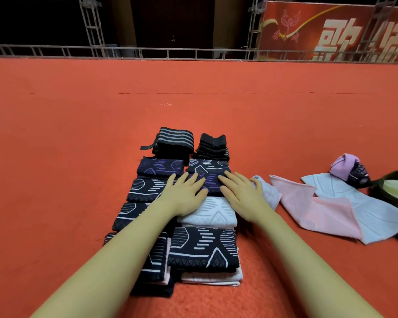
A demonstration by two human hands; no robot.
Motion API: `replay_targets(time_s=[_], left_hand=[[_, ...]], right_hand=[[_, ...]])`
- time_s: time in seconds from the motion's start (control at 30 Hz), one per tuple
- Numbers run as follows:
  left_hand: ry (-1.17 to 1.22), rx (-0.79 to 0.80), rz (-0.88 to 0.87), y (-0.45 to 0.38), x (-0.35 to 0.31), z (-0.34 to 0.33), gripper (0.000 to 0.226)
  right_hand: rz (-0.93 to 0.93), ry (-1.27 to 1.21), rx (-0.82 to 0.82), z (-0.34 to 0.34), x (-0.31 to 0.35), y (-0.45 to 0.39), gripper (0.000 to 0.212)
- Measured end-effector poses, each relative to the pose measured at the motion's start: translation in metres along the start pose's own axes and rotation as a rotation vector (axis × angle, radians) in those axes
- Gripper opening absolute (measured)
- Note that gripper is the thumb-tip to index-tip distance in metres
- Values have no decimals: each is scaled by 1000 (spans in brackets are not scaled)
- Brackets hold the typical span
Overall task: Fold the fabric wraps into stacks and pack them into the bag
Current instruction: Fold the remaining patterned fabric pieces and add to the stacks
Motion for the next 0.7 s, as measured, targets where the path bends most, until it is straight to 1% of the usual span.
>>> replay_targets(time_s=[0.1, 0.17, 0.2, 0.23, 0.3, 0.37, 0.47, 0.57, 0.7], left_hand=[[-7, -140, -23, 12, -16, 13, 54], [-17, -207, -66, 20, -34, 18, 53], [-6, -227, -85, 23, -44, 20, 53], [1, -246, -100, 25, -54, 21, 53], [-19, -289, -130, 28, -75, 22, 50], [-63, -334, -154, 30, -94, 21, 45], [-76, -348, -157, 27, -119, 14, 41], [-59, -363, -145, 20, -142, 6, 38], [-49, -355, -51, -1, -158, -5, 38]], right_hand=[[-33, -83, -242, 13, -16, 21, 52], [-97, -107, -352, 19, -33, 36, 50], [-134, -91, -353, 19, -42, 42, 46], [-165, -64, -316, 17, -49, 47, 43], [-210, -3, -184, 9, -58, 54, 46], [-240, 86, -104, 5, -62, 61, 49], [-248, 167, -93, 4, -65, 73, 48], [-240, 181, -94, 2, -74, 82, 39], [-213, 154, -107, -5, -86, 91, 33]])
Point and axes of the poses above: each hand's wrist, its own y-axis away from the middle knuckle, its own z-axis out of the back of the hand, x = y × z, the point moved 6 cm from there along -y, towards the middle knuckle, and after that the axes turned 11 degrees about x, right-handed, at the moved point
